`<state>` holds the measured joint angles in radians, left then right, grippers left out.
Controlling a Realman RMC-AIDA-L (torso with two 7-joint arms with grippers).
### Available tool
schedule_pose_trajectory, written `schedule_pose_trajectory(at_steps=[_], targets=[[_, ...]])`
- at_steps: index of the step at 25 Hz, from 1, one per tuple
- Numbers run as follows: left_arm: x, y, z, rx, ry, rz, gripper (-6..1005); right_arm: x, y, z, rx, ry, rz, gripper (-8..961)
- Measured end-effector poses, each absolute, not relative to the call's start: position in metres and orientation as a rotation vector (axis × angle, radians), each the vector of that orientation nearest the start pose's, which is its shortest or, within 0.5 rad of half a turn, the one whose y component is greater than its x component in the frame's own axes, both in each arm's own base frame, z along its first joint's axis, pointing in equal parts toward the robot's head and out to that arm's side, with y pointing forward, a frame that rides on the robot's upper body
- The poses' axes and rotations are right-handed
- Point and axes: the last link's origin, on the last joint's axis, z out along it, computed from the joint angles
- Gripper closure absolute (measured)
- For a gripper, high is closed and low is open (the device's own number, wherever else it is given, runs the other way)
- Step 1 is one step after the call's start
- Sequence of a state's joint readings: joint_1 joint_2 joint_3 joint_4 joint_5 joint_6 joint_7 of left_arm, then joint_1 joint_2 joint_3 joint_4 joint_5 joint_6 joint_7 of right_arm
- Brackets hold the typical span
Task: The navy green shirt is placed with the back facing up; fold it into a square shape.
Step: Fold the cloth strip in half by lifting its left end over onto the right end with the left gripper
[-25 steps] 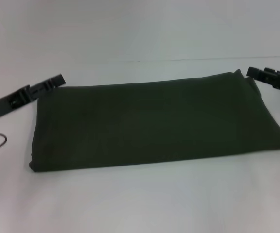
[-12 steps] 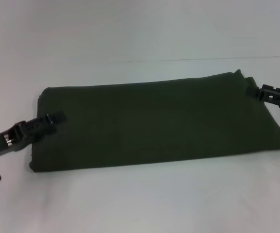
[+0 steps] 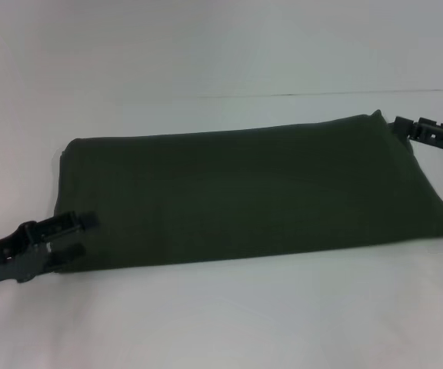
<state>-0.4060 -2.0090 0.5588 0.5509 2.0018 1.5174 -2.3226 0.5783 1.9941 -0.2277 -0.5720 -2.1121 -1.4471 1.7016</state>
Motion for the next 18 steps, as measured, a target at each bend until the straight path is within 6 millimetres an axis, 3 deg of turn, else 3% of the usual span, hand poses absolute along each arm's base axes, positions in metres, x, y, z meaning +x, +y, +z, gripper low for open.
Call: schedule_pose_trajectory(at_steps=[18], targets=[[-0.351,0.292,0.024,1.955,2.511,0.864,112,0.308,0.364,0.078,-2.132,1.170,0.944,29]])
